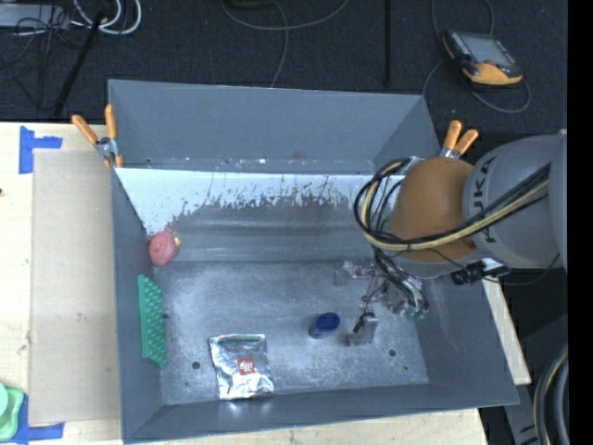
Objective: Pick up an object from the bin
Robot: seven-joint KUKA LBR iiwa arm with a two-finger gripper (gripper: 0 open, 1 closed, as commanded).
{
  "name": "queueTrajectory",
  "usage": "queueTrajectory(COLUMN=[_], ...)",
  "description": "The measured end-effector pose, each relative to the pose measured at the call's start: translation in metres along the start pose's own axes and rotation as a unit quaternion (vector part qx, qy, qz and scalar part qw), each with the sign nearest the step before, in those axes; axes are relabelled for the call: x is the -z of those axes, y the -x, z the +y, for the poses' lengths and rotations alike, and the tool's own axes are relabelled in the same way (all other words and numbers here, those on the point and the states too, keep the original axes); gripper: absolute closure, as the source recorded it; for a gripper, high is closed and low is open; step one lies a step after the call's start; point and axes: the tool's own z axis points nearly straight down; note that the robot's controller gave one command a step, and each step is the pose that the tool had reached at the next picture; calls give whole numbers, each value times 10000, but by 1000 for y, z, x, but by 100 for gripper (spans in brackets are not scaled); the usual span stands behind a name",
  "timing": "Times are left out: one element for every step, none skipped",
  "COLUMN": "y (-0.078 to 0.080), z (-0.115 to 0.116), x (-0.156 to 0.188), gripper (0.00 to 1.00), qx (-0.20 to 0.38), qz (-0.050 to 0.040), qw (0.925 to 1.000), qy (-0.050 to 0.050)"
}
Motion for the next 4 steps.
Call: queueTrajectory(y=[-45, -43, -28, -21], z=[51, 48, 41, 18], x=[1, 2, 126, 193], gripper=[0, 100, 100, 100], qx=[88, 85, 145, 1635], qz=[31, 7, -50, -32], qw=[10000, 10000, 9999, 9865], qy=[16, -1, -3, -5])
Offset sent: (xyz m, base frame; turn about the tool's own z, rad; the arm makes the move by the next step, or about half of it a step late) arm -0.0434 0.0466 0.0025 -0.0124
